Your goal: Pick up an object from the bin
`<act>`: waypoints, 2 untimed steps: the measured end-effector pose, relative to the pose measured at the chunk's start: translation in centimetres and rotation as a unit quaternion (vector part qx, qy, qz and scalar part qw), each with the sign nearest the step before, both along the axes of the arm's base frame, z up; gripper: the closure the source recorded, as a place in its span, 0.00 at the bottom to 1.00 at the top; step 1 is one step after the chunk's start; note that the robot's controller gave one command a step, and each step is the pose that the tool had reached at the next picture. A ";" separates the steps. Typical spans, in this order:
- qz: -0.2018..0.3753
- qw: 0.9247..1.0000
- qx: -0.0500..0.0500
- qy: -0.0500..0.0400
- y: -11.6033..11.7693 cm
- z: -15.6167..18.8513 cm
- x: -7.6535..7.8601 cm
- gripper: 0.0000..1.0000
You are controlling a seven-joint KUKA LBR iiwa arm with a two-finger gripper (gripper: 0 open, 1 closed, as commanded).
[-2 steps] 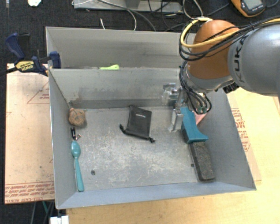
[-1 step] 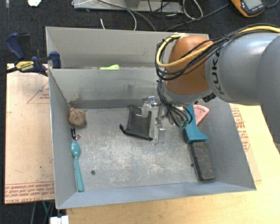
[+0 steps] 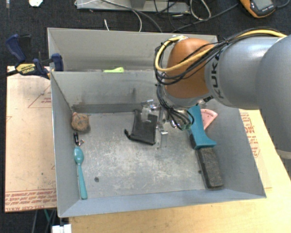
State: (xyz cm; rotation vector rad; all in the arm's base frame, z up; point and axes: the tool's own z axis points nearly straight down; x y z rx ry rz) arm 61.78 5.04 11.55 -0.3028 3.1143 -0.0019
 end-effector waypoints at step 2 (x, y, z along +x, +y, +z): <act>-0.020 1.000 0.002 -0.002 -0.8 -4.4 -0.5 1.00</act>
Offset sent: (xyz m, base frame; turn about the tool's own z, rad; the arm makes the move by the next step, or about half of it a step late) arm -0.0059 -0.0091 -0.0455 0.0400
